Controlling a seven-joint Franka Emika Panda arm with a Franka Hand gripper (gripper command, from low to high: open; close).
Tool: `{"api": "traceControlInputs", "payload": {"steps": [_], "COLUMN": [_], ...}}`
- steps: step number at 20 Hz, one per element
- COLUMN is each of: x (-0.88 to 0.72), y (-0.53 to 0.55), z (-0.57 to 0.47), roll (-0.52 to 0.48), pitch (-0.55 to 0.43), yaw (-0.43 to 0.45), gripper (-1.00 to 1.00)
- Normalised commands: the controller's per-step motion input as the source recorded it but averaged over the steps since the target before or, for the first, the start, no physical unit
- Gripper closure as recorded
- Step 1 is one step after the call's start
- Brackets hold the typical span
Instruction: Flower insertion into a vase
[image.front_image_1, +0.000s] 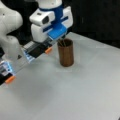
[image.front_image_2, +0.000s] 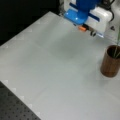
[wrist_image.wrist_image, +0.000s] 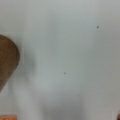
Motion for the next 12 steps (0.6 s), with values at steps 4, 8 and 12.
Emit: {"api": "traceControlInputs", "payload": {"steps": [4,8,12], "x": [0.11,0.13,0.23], "y": [-0.47,-0.38,-0.31], "z": [0.05,0.09,0.08], "roll": [-0.074,-0.012,0.021], "pitch": [0.007,0.099,0.113], "yaw": [0.076,0.19,0.164], "gripper": [-1.0,-1.0,-1.0]}}
